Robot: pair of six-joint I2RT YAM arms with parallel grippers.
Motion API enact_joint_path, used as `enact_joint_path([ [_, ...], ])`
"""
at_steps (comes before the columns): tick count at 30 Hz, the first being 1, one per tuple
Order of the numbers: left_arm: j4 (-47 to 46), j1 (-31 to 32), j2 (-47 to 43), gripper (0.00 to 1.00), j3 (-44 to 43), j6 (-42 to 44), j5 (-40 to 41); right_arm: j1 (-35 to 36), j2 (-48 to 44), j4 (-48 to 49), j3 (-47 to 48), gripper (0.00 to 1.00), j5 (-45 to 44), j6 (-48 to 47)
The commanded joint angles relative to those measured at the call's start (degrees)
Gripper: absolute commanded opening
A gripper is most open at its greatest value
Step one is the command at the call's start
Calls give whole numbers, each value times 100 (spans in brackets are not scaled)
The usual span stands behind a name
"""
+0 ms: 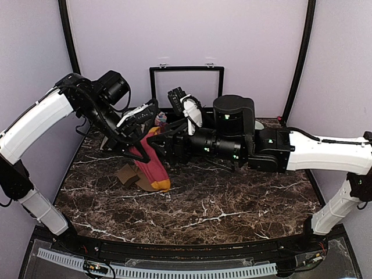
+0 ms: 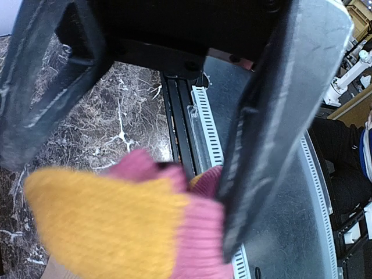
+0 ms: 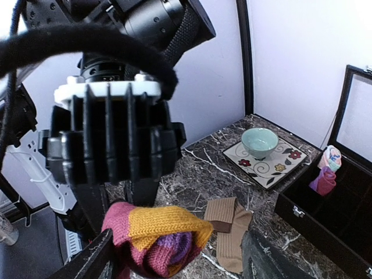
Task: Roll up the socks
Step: Roll the sock.
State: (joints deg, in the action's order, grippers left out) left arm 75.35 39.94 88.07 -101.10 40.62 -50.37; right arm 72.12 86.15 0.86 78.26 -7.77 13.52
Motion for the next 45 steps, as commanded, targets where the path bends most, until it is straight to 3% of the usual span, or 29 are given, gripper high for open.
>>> enact_joint_path([
  [1,339,-20,-71,0,-73,231,-265,26,195,-282,228,73,-827,-24],
  [5,322,-13,-71,0,-60,251,-260,22,194,70,146,76,-432,39],
  [11,506,-8,-1,0,-201,355,-458,-116,117,973,-160,56,960,-14],
  [14,729,-11,53,0,-305,481,-589,-269,78,1139,-309,43,1760,43],
  [16,838,-14,61,0,-359,522,-650,-355,85,1097,-297,28,2100,124],
  [21,842,-12,34,0,-411,530,-651,-466,42,862,-273,0,2213,217],
  [26,415,-9,9,0,-303,248,-126,-450,-38,937,-322,0,1865,383],
  [31,-1437,-13,-474,13,368,-626,1934,-162,270,528,166,0,767,718],
  [36,-2493,43,-767,11,826,-471,3475,68,472,494,335,0,-627,1431],
  [41,-3030,134,-1171,1,1411,-163,3578,96,440,1377,-71,0,-1022,2319],
  [45,-3119,429,-1316,9,1682,87,3731,119,716,1561,70,0,-1159,2844],
])
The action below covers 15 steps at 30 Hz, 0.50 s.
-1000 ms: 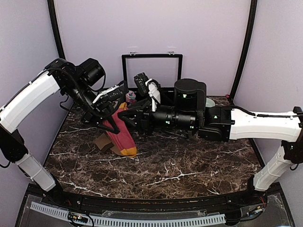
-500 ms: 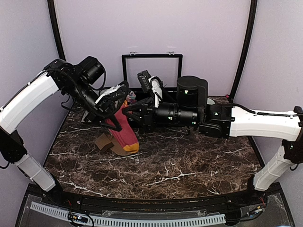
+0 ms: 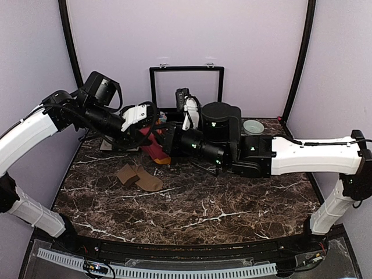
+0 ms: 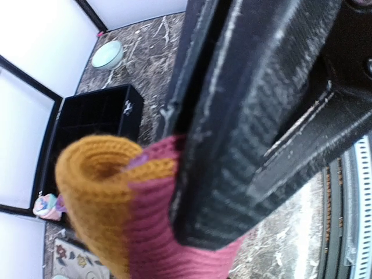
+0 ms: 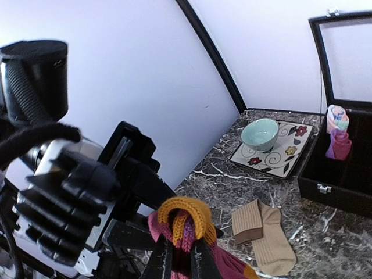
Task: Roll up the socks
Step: Roll the sock.
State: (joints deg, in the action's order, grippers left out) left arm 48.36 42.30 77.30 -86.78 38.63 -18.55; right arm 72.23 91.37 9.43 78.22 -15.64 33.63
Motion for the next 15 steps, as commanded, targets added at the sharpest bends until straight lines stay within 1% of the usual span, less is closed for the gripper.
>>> enact_joint_path([
  [1,-479,264,-260,10,309,339,754,116,250,749,93,0,-401,942],
  [3,-751,359,-324,10,459,431,1263,117,329,801,110,0,-504,1198],
  [6,-1406,427,-420,12,807,663,2241,133,380,986,27,0,-588,1483],
  [8,-1880,428,-555,13,1062,922,2636,128,390,1010,-18,0,-659,1610],
  [11,-2621,501,-885,17,1560,1385,2804,133,420,1059,-75,0,-727,1809],
  [13,-2763,607,-1031,23,1769,1558,2786,127,433,1164,-128,0,-726,1945],
  [15,-2700,682,-1069,24,1819,1607,2712,132,450,1210,-136,0,-711,2025],
])
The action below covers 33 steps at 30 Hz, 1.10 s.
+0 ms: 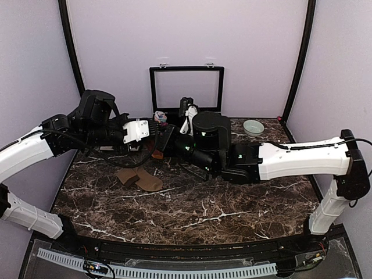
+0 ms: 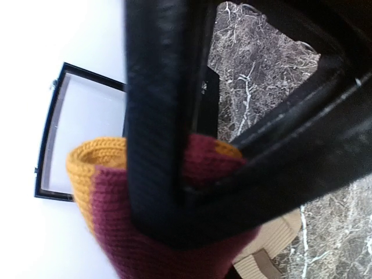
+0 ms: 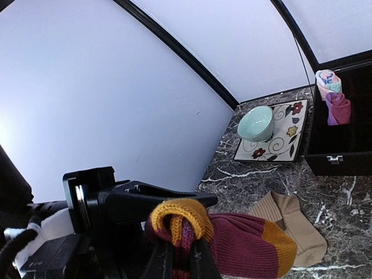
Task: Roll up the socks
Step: Roll the sock.
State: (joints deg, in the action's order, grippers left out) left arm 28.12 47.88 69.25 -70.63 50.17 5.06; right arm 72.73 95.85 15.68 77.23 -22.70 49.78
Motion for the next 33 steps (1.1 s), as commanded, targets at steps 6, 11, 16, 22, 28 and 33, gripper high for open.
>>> enact_joint_path([
  [6,655,121,-125,0,-433,-203,-872,49,-9,316,129,7,285,-25],
  [11,2028,-261,377,0,-1539,-1139,-2717,-3,-412,433,-365,42,546,-1057],
  [16,2682,-489,813,0,-2182,-1663,-3671,-29,-1001,268,-775,58,613,-2103],
  [22,3499,-570,1233,0,-2736,-1778,-4961,-46,-1417,811,-1341,71,1619,-3144],
  [28,4747,-594,1753,0,-3287,-1106,-6083,-292,-1578,656,-1193,66,3612,-3581],
  [33,5570,-595,2045,0,-3510,-636,-6711,-370,-1471,50,-675,62,4166,-3880],
])
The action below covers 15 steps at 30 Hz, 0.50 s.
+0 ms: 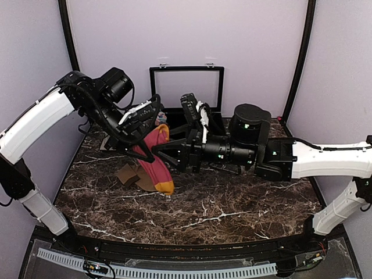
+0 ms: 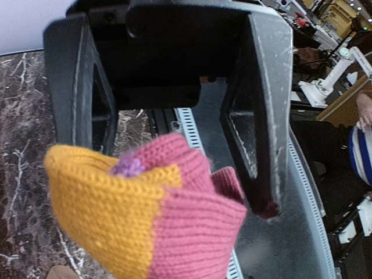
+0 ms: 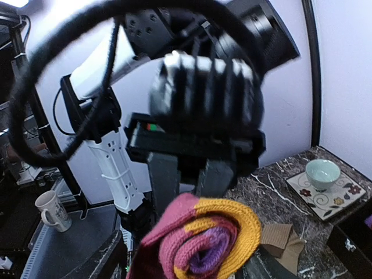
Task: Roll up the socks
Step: Roll the sock.
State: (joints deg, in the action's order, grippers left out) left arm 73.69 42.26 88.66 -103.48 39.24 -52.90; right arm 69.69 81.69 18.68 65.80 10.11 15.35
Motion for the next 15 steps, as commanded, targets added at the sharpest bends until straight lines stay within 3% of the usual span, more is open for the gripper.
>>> enact_joint_path([
  [1,1015,-31,102,0,-217,471,-950,-82,-7,-355,540,63,888,-496],
  [12,1019,-29,-1,0,-192,467,-1091,-341,186,-718,832,63,1014,-869],
  [15,1019,-25,-25,0,-183,438,-1209,-480,14,-1035,821,70,1235,-1285],
])
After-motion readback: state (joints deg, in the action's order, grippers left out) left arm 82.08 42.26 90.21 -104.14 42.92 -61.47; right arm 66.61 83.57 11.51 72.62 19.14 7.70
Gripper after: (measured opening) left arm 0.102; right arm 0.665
